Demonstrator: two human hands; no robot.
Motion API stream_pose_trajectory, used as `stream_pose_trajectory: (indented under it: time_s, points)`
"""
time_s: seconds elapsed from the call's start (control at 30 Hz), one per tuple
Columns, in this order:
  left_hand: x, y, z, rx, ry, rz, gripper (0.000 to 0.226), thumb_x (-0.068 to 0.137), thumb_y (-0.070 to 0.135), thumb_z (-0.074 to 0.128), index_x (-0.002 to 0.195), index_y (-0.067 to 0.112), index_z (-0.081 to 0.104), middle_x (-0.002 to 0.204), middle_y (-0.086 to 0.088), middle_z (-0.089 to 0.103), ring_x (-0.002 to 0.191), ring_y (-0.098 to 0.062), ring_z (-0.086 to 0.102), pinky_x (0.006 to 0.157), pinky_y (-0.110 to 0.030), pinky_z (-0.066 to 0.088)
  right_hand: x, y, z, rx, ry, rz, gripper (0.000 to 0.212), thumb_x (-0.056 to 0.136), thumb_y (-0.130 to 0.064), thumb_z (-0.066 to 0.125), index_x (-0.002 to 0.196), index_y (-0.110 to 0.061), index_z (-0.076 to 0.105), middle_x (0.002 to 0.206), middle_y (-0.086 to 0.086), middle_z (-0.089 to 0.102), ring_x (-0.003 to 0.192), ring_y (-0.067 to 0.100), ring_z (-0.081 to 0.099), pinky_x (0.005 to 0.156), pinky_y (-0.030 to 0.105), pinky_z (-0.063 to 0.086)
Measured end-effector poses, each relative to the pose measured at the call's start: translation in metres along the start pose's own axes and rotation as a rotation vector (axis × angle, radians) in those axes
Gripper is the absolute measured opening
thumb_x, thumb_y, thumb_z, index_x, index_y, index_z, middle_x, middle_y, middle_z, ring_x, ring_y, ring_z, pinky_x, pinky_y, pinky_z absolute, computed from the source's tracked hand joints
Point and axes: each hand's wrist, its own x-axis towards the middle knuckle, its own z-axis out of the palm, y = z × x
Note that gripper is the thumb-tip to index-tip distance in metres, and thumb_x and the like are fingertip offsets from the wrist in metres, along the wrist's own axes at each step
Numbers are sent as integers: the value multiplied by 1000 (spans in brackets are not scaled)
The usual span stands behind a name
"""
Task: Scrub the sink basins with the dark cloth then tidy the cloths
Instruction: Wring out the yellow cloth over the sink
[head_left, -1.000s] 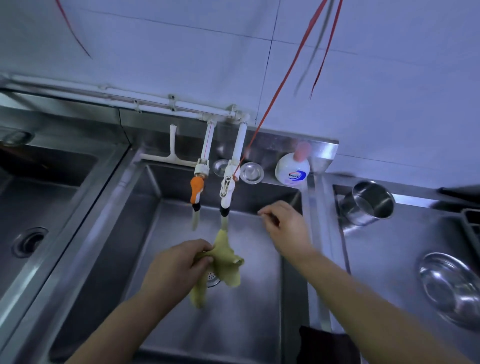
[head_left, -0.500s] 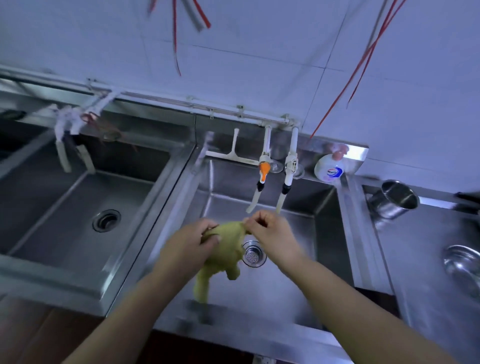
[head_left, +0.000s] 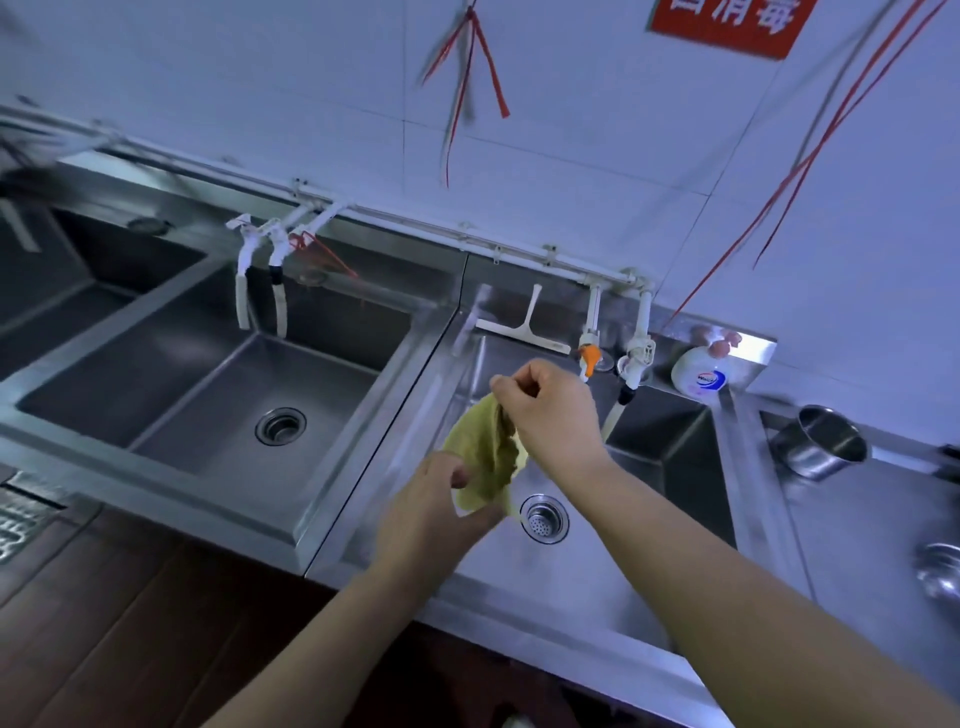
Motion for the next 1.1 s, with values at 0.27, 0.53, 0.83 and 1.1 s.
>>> stream_pose_trajectory:
  time_s: [0.27,0.53,0.83,1.1]
  points:
    - [17,24,18,38,128,-70,28,82,38,64,101,22,51,104,10,48,91,-17,53,70,-30,40,17,-4,-7,37,54,-47,24,88,-27,56,72,-11,52,62,0,56,59,15,49,61,37,45]
    - [40,29,-3,-395,297,-209,18,84,9,52,78,27,54,70,6,58,67,-13,53,63,-36,45,51,55,0,41,-69,25,5,90,-24,59,89,-22,54,75,-11,58,70,9,56,60,25,45]
    - [52,33,-38,37,249,-160,9,81,21,61,77,28,61,67,8,61,62,-5,56,55,-24,45,21,79,48,122,-385,-369,37,79,-30,68,115,-26,57,110,-14,54,105,0,46,88,17,40]
    - [42,9,-62,227,290,-187,8,78,31,63,72,30,58,63,8,59,62,-6,54,52,-22,37,12,46,81,7,-354,-467,8,82,-22,64,90,-22,65,89,-8,61,80,5,50,65,17,39]
